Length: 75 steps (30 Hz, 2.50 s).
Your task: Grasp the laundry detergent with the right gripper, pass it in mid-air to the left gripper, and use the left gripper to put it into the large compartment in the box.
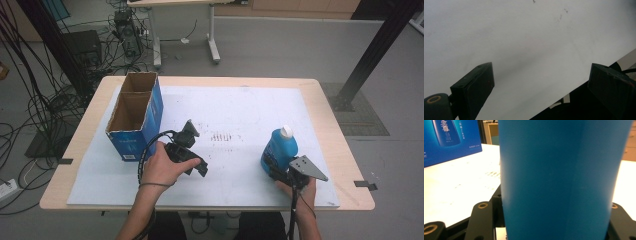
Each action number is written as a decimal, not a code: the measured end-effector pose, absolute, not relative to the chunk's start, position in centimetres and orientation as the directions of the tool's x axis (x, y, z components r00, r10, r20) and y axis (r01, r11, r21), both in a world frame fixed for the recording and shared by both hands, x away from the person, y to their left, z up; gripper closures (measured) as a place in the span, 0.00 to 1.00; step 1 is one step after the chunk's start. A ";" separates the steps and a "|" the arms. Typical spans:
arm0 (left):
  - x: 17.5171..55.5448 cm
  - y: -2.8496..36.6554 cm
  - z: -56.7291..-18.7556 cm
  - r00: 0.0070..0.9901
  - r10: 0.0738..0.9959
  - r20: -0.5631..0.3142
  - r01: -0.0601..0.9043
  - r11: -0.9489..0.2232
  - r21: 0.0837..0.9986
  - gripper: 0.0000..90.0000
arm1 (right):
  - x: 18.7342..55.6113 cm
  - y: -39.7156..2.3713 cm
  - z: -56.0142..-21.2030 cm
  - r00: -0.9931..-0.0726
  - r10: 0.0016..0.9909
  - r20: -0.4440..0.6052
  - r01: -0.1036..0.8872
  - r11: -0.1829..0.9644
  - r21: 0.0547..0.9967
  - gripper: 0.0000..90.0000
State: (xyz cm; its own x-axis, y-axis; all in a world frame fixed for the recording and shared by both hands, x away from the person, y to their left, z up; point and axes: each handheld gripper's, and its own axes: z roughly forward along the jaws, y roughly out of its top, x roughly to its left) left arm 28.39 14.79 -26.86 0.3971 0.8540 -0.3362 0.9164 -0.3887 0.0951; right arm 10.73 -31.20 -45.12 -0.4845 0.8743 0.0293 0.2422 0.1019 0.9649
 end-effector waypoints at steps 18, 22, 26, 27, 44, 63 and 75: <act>28.4 14.6 -27.1 0.390 0.856 -0.338 0.919 -0.383 0.093 0.08 | 10.8 -31.2 -45.1 -0.484 0.874 0.036 0.247 0.097 0.964 0.46; 28.5 14.6 -27.1 0.392 0.856 -0.338 0.919 -0.385 0.091 0.08 | 10.7 -31.1 -45.2 -0.480 0.877 0.033 0.242 0.097 0.965 0.46; 28.5 14.5 -27.0 0.391 0.857 -0.336 0.919 -0.384 0.090 0.08 | 10.7 -31.1 -45.2 -0.480 0.877 0.033 0.242 0.095 0.966 0.47; 28.5 14.5 -27.0 0.392 0.856 -0.336 0.918 -0.385 0.091 0.08 | 10.6 -31.1 -45.2 -0.479 0.877 0.034 0.242 0.095 0.966 0.47; 28.4 14.1 -26.9 0.383 0.864 -0.327 0.923 -0.372 0.096 0.08 | 10.6 -31.1 -45.3 -0.474 0.880 0.034 0.239 0.091 0.967 0.47; 28.5 13.9 -26.8 0.385 0.864 -0.324 0.922 -0.376 0.092 0.08 | 10.5 -31.0 -45.3 -0.472 0.881 0.035 0.238 0.089 0.967 0.47; 28.5 14.1 -26.8 0.381 0.866 -0.324 0.924 -0.372 0.093 0.08 | 10.6 -31.1 -45.3 -0.475 0.879 0.034 0.238 0.091 0.967 0.47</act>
